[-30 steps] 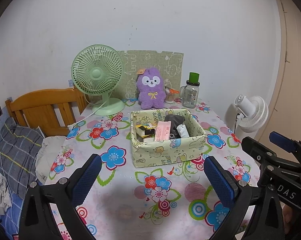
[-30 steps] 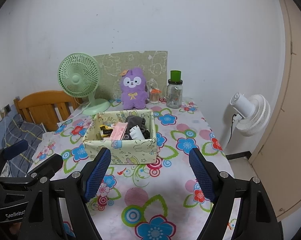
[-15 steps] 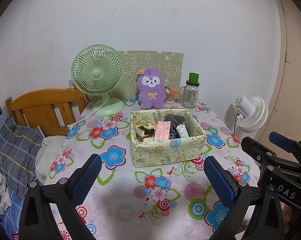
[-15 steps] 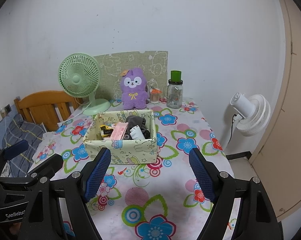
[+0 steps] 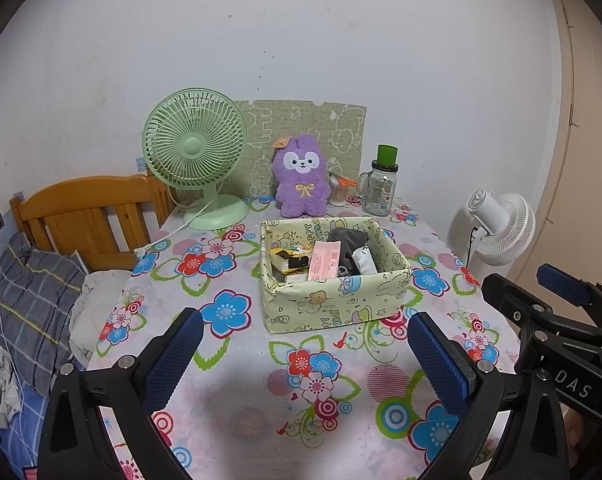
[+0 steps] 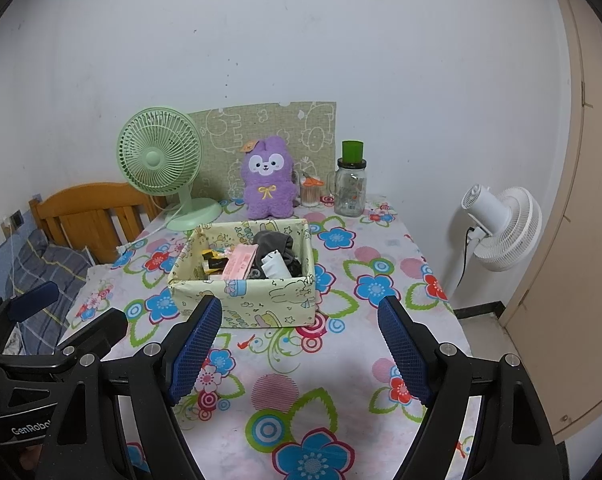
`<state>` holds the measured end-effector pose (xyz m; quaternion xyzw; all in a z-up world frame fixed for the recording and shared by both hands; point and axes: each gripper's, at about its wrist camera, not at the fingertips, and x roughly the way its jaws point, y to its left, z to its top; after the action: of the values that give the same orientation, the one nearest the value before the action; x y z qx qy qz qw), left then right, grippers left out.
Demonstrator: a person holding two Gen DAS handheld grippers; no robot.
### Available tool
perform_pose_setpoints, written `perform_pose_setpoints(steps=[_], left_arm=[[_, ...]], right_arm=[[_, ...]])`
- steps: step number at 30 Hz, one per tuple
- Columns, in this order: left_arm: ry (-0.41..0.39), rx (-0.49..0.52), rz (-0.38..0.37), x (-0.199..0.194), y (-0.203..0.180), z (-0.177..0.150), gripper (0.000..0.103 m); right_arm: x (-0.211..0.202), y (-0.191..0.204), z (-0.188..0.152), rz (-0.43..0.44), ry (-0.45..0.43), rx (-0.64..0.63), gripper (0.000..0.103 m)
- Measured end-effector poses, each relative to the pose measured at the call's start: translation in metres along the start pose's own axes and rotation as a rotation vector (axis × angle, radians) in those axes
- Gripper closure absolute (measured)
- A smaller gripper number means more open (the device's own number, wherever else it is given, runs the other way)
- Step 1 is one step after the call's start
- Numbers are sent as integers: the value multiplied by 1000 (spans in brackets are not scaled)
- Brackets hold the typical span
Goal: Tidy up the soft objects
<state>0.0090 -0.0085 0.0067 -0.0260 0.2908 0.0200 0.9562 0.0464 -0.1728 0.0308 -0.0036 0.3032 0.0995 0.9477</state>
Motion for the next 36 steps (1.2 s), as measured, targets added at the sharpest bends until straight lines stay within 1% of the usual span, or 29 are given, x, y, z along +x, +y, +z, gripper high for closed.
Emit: perform_pose_setpoints(steps=[36], left_arm=[[-3, -2, -2, -2, -1, -1, 0]], right_arm=[[-3, -2, 1, 0, -5, -2, 20]])
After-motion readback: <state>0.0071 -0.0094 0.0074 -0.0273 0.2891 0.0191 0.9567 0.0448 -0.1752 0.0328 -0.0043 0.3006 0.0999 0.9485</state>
